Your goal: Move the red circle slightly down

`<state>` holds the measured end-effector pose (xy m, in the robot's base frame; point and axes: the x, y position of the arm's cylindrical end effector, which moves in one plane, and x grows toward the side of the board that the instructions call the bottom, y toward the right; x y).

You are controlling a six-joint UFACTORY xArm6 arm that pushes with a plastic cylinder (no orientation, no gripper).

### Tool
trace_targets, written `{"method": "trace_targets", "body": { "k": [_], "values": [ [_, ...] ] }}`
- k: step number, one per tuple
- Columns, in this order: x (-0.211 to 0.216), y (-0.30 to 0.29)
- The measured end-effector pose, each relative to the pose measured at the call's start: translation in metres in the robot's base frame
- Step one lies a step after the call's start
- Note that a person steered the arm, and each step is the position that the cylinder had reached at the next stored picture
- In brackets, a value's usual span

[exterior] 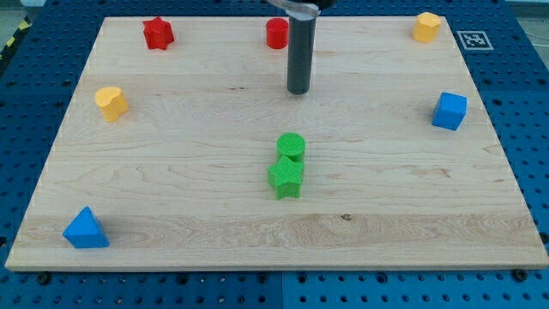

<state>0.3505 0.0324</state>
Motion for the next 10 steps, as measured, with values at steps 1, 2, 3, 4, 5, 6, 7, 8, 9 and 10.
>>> {"method": "trace_targets", "body": {
  "k": [1,2,3,4,5,6,7,8,9,10],
  "values": [
    [-0.029,0.005],
    [-0.067,0.011],
    [-0.112,0.012],
    [-0.158,0.012],
    [-0.155,-0.004],
    [-0.147,-0.019],
    [-0.14,-0.023],
    [-0.128,-0.026],
    [-0.107,-0.026],
    [-0.106,-0.039]
  ]
}}
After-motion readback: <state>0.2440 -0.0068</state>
